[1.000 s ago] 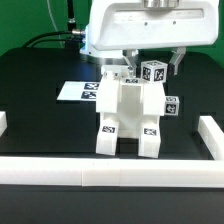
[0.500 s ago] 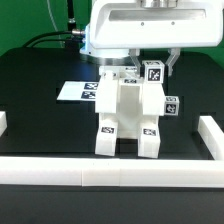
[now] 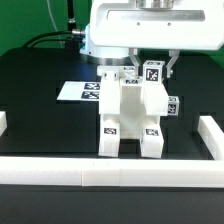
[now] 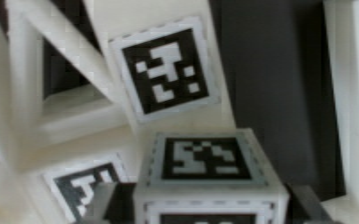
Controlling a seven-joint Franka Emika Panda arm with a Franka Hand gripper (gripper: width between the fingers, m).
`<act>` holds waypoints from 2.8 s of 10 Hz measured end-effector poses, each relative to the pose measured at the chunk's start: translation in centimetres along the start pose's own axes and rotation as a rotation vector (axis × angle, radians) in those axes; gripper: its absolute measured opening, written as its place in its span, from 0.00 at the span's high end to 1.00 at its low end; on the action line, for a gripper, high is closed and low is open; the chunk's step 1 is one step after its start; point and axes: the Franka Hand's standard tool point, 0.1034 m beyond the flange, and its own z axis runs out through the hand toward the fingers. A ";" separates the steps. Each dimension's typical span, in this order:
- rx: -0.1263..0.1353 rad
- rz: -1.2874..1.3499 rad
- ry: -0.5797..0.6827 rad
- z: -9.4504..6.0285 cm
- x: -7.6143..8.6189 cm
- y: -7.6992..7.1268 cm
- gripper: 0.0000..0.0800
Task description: Assemble chair
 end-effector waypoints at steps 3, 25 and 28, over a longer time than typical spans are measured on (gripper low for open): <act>0.008 0.192 -0.003 0.0 -0.1 -0.1 0.66; -0.010 -0.582 0.004 -0.6 -0.3 -1.6 0.19; -0.010 -0.577 0.007 -0.7 -0.2 -1.4 0.43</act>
Offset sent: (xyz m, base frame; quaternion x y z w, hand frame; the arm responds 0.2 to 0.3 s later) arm 0.0000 0.0000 0.0000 0.0000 0.0000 0.2571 0.9664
